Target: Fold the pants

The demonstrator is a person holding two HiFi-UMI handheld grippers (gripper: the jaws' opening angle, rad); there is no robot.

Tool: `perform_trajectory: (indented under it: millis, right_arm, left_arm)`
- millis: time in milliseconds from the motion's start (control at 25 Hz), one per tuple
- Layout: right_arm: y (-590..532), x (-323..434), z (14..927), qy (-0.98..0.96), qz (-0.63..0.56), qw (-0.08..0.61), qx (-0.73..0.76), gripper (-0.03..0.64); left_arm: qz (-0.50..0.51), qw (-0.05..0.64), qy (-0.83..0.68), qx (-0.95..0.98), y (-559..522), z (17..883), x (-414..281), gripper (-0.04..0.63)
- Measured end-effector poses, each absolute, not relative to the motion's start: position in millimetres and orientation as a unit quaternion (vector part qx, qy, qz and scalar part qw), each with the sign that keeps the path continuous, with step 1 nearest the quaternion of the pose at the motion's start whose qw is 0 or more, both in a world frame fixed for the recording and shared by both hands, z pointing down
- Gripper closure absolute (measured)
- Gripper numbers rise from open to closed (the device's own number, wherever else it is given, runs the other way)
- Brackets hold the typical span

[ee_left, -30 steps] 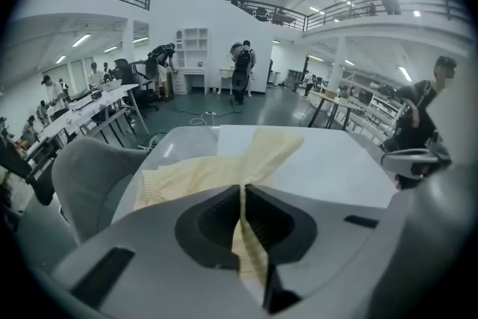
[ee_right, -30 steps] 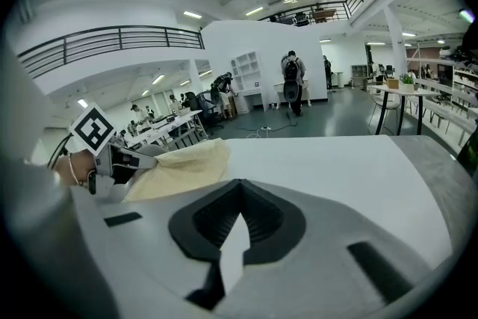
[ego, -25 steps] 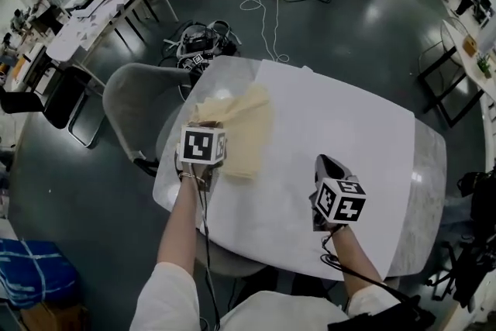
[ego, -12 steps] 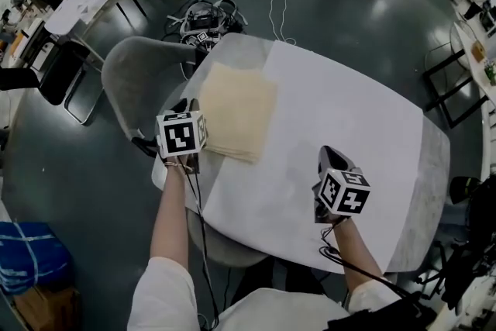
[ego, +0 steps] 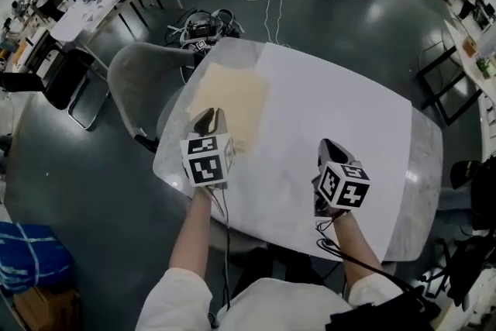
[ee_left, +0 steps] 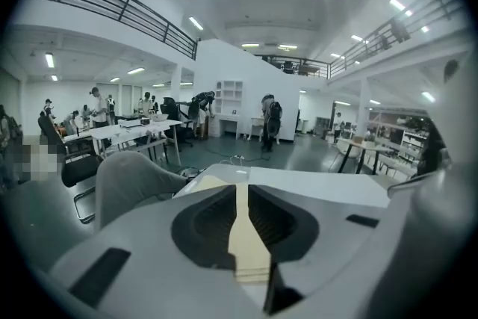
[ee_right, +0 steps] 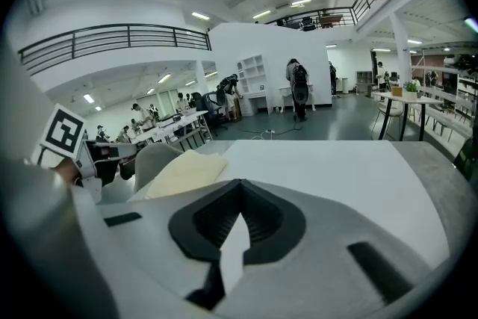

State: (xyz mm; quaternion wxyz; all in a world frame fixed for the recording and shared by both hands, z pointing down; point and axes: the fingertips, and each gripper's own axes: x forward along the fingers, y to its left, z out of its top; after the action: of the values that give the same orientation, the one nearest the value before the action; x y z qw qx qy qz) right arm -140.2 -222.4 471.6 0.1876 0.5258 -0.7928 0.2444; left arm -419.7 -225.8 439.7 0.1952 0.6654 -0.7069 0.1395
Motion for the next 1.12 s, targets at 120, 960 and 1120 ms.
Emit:
perform_trajectory:
  millis: [120,960,1120]
  right_arm:
    - [-203.8,-123.5,454.9,-0.795,0.241,0.175,0.529,0.624]
    - [-107.5,-43.7,375.1,-0.824,0.17,0.136,0.522,0.626]
    - [-108.3,-42.2,376.5,-0.825,0.171,0.131,0.523,0.626]
  left_arm:
    - [0.119,0.189,-0.697,0.681,-194.4,420.0,-379.8,0.565]
    - [0.089,0.181,-0.672,0.713,-72.8,362.6,-219.1,0.584]
    - [0.085,0.182,-0.676,0.709,-72.5,364.0,-219.8,0.584]
